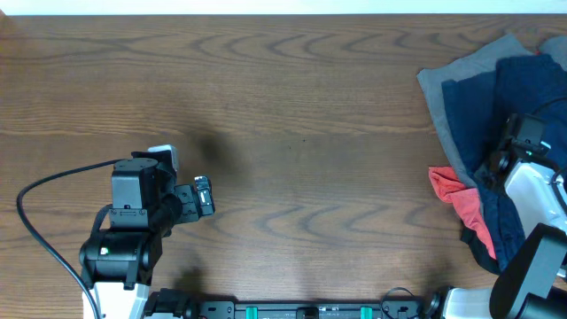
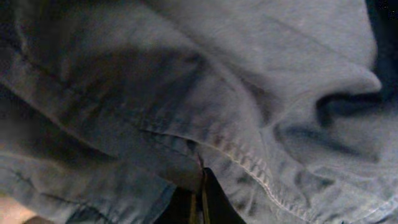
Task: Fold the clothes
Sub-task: 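Reach the right gripper into the clothes pile and grasp the navy pants, then drag the navy pants leftward onto the open table with the right gripper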
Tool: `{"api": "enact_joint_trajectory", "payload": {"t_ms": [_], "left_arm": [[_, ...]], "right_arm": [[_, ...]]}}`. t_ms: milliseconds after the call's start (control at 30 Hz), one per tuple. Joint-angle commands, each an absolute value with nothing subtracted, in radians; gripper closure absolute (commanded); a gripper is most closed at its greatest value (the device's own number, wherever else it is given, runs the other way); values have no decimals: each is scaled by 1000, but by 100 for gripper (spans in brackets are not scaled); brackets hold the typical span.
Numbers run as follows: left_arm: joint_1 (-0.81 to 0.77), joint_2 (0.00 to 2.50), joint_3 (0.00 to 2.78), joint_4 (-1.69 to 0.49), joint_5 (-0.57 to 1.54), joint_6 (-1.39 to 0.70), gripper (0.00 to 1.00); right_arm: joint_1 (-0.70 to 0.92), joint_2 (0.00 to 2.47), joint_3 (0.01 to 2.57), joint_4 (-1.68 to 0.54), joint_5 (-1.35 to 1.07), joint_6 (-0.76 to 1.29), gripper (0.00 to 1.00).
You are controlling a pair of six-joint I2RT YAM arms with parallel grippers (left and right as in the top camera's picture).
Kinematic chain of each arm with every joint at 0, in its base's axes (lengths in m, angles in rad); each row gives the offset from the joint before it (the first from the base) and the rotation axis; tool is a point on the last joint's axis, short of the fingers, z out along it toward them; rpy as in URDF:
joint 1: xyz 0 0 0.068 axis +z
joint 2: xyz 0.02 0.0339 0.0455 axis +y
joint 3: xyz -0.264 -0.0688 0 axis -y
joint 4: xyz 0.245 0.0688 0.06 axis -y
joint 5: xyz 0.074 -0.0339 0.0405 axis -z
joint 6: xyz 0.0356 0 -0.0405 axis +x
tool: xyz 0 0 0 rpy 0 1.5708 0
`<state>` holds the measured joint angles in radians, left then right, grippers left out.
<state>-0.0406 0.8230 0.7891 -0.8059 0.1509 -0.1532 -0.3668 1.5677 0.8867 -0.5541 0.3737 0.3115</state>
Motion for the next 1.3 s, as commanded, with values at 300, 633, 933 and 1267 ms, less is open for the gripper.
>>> {"api": "enact_joint_trajectory", "payload": {"t_ms": [300, 633, 933, 1267], "left_arm": [[-36, 822, 809, -807, 150, -154, 2], [-36, 822, 809, -807, 150, -154, 2], [-36, 822, 809, -807, 150, -154, 2], [-36, 822, 809, -808, 150, -154, 2]], "right_arm": [[-307, 1339, 1229, -821, -193, 91, 99], [33, 1320, 1190, -911, -281, 187, 98], [376, 1495, 1163, -691, -281, 305, 94], [634, 1707, 1163, -414, -187, 414, 89]]}}
